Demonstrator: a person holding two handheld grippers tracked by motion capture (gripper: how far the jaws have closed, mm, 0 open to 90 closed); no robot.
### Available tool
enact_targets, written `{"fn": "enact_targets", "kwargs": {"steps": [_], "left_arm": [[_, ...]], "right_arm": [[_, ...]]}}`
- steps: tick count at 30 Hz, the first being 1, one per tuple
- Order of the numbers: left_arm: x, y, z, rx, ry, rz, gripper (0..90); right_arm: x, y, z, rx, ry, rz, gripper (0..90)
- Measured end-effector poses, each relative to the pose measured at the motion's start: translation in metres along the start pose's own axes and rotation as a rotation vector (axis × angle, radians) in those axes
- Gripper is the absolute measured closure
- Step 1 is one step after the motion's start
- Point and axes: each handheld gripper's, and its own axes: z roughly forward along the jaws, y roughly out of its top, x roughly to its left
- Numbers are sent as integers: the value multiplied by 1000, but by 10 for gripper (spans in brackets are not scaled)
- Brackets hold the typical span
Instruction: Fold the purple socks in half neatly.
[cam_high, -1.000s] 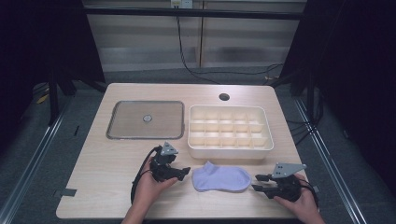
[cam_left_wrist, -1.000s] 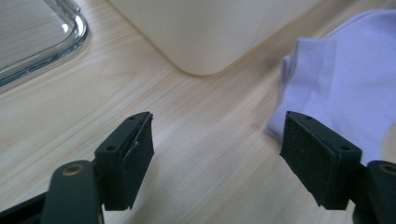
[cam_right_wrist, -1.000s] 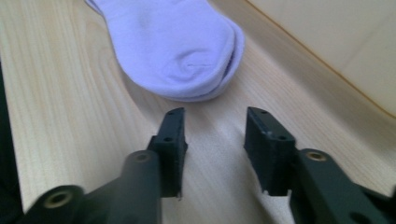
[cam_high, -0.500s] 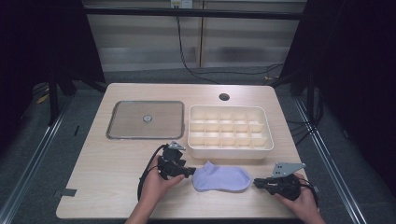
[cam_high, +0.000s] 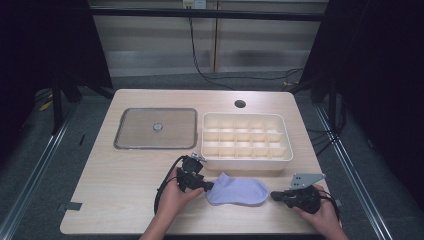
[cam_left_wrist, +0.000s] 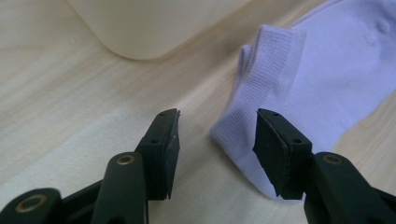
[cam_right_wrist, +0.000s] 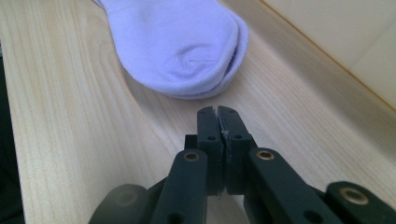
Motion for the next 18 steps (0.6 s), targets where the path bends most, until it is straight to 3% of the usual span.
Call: {"fn": "enact_targets", "kwargs": {"steps": [3,6,12,18], "left_arm": [[-3,-1,-1,7,19,-29,497],[-7,-3,-1,14,13,-46,495],[-11,-1,0,18,26,-45,511],[-21,-1,3,33,48,-23,614]], "right_arm": [[0,0,0,1,0,0,900],[1,1,1,2,1,-2,900],[0,0,1,-2,1,0,900],[0,1,1,3,0,5,900]]}}
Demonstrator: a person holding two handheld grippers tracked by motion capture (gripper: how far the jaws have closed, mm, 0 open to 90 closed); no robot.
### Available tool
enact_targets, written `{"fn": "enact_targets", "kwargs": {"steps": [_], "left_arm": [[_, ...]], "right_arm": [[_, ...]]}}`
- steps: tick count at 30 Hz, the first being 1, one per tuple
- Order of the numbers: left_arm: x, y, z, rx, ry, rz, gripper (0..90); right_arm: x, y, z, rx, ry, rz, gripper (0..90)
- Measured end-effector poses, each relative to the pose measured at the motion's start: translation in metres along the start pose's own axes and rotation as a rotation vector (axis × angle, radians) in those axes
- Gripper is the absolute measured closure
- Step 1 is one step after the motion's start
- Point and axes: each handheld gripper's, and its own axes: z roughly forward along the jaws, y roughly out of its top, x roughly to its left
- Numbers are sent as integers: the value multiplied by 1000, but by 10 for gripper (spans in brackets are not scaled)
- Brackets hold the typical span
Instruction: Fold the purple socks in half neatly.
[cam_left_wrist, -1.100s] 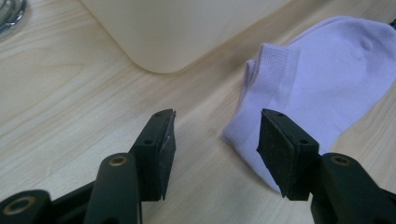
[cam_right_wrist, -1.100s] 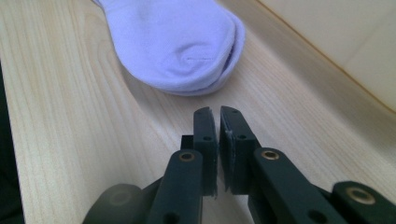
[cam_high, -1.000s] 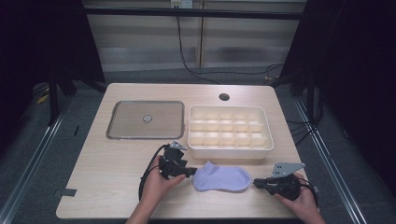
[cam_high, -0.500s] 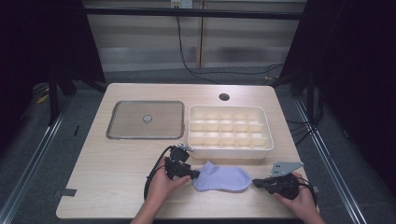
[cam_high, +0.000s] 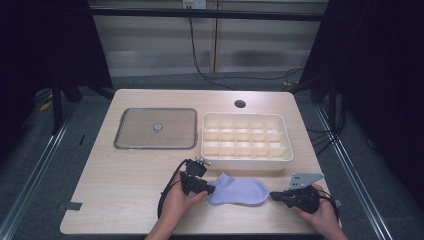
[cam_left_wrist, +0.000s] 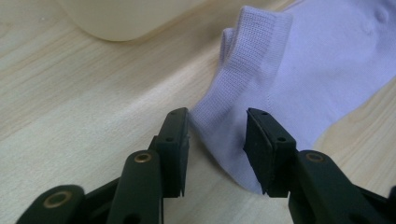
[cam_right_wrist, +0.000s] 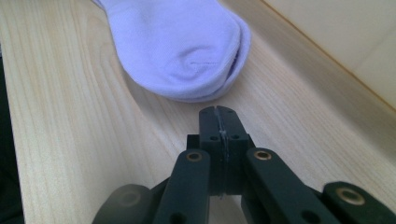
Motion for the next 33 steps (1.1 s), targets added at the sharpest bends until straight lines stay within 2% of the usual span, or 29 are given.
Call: {"fn": "enact_targets", "kwargs": {"steps": [1,2,3,6,7,8,9,15,18,21,25,33], "left_arm": [[-3,1,1,13,13,23,633],[-3,1,1,13,13,23,645],[-6,2,1,20,31,30,665],[-6,3,2,32,21,20,717],[-5,3,2,30,17,14,780],[-5,3,2,30,17,14,799],[-2,2,2,22,1,0,812],[-2,2,2,33,-16,-14,832],[3,2,1,31,-59,-36,835],[4,2,-3,34,-78,-28,835],[3,6,-9,5,-119,-50,834],[6,6,-11,6,-151,-61,835]], "right_arm": [[0,0,0,1,4,3,900],[0,0,0,1,4,3,900],[0,0,0,1,4,1,900],[-1,1,1,3,5,-1,900],[-1,1,1,4,6,1,900],[-1,1,1,4,6,1,900],[-1,1,1,4,6,-2,900],[-2,1,1,-1,11,11,900],[-2,1,1,0,15,9,900],[-4,0,1,-9,22,19,900],[-3,0,1,-5,22,17,900],[-2,1,2,-2,17,12,900]]}}
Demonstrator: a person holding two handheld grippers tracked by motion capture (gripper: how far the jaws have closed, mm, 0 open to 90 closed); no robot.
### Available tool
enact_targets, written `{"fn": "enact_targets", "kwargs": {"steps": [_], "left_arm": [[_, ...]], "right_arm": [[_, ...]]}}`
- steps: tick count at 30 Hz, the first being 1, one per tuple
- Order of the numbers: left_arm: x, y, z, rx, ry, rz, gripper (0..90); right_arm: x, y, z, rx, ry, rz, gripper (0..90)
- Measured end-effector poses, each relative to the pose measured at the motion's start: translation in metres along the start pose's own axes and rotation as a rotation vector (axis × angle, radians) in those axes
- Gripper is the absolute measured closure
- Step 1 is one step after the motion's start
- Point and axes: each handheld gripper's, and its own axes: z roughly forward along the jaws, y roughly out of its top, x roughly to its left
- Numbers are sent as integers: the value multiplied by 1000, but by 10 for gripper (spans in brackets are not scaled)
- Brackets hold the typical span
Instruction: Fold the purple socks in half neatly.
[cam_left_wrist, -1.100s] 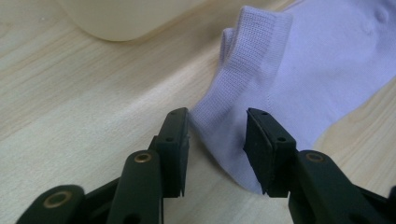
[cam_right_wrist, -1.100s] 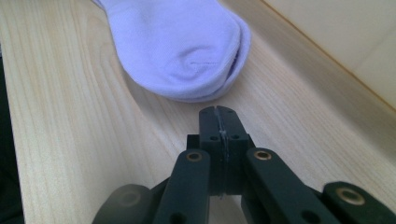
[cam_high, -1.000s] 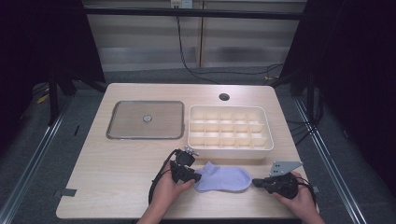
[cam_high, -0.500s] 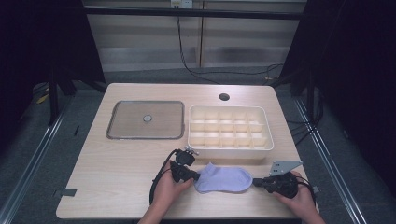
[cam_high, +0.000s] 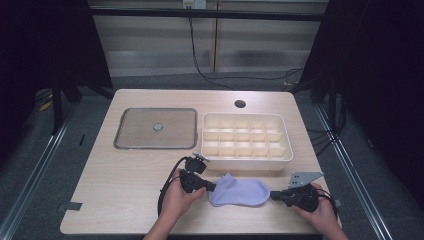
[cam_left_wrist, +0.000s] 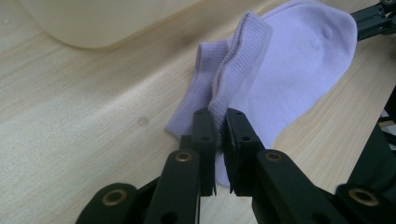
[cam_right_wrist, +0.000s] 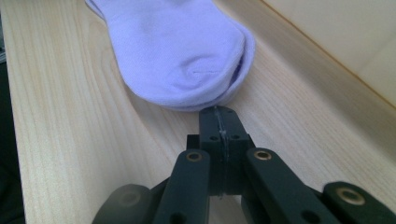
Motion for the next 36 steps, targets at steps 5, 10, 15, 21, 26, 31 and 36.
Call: {"fn": "enact_targets", "kwargs": {"steps": [5,10,15,21,26,31,36], "left_arm": [[-1,0,0,-2,-6,0,834],[-2,3,-3,-6,-20,-9,835],[0,2,-2,-8,-26,-35,833],[4,-3,3,40,17,-20,696],[6,4,-3,-31,69,-34,617],[9,6,9,-25,57,-18,607],[8,6,16,4,71,8,657]], "right_arm": [[0,0,0,-1,3,-3,900],[0,0,0,-1,5,-4,898],[1,2,1,1,7,-15,898],[1,2,2,1,6,-17,895],[1,2,2,2,7,-18,894],[0,1,1,1,12,-13,891],[0,1,2,0,10,-12,890]]}}
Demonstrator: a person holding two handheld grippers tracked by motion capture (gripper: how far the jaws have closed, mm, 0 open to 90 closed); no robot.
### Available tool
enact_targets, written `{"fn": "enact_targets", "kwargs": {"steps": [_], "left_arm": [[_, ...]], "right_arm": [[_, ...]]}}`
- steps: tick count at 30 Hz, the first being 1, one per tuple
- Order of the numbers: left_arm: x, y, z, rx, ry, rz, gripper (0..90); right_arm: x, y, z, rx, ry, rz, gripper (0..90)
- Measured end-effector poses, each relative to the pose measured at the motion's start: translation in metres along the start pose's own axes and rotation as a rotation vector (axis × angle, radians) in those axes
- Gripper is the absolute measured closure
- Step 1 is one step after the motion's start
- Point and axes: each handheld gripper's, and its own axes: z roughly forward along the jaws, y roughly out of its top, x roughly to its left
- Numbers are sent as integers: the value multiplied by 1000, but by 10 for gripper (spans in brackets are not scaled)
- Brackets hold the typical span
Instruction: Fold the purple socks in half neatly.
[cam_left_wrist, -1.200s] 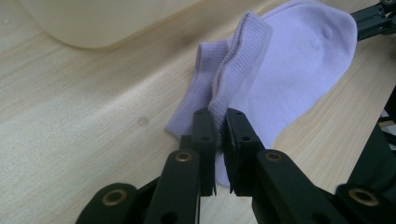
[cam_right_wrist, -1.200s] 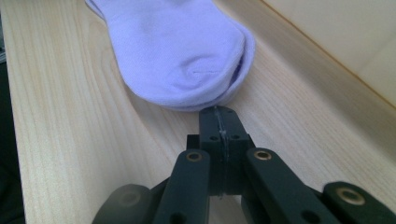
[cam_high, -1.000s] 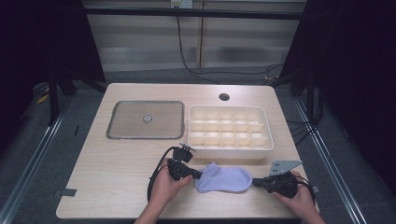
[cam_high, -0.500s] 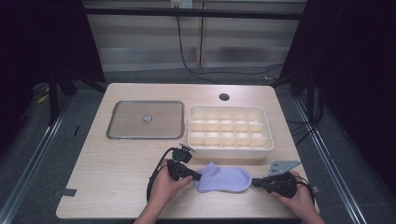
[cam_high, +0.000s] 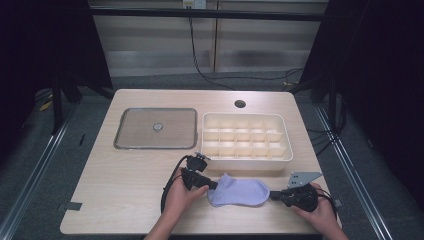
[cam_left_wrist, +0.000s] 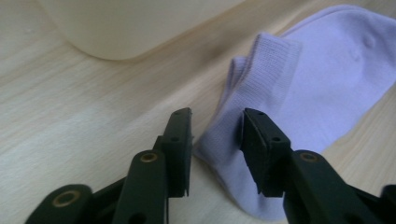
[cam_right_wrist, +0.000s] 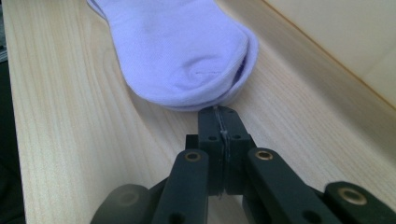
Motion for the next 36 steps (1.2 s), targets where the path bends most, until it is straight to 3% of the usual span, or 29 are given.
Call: {"fn": "enact_targets", "kwargs": {"steps": [4,9,10,12,13,16,20,23,30,36], "left_arm": [[-1,1,0,27,3,15,776],[-2,1,1,32,-10,-12,817],[0,1,-1,37,-38,-20,820],[1,1,-2,26,-46,-32,823],[2,2,-6,13,-73,-44,824],[0,5,-13,-12,-101,-48,823],[-1,7,-15,-10,-113,-38,823],[-1,6,-15,-17,-139,-64,823],[-1,7,-20,-29,-177,-71,823],[-4,9,-24,-51,-179,-89,823]], "right_arm": [[0,0,0,0,0,1,890],[0,0,0,0,-2,3,890],[0,0,0,-1,-2,0,890],[0,0,0,0,-2,1,889],[0,0,0,-1,-1,6,886],[-1,0,-1,6,-7,1,880],[-4,-1,-4,-2,-9,16,883],[-7,-2,-6,-3,-12,21,883],[-12,1,-6,-7,-38,35,880],[-15,5,-3,-19,-35,31,881]]}}
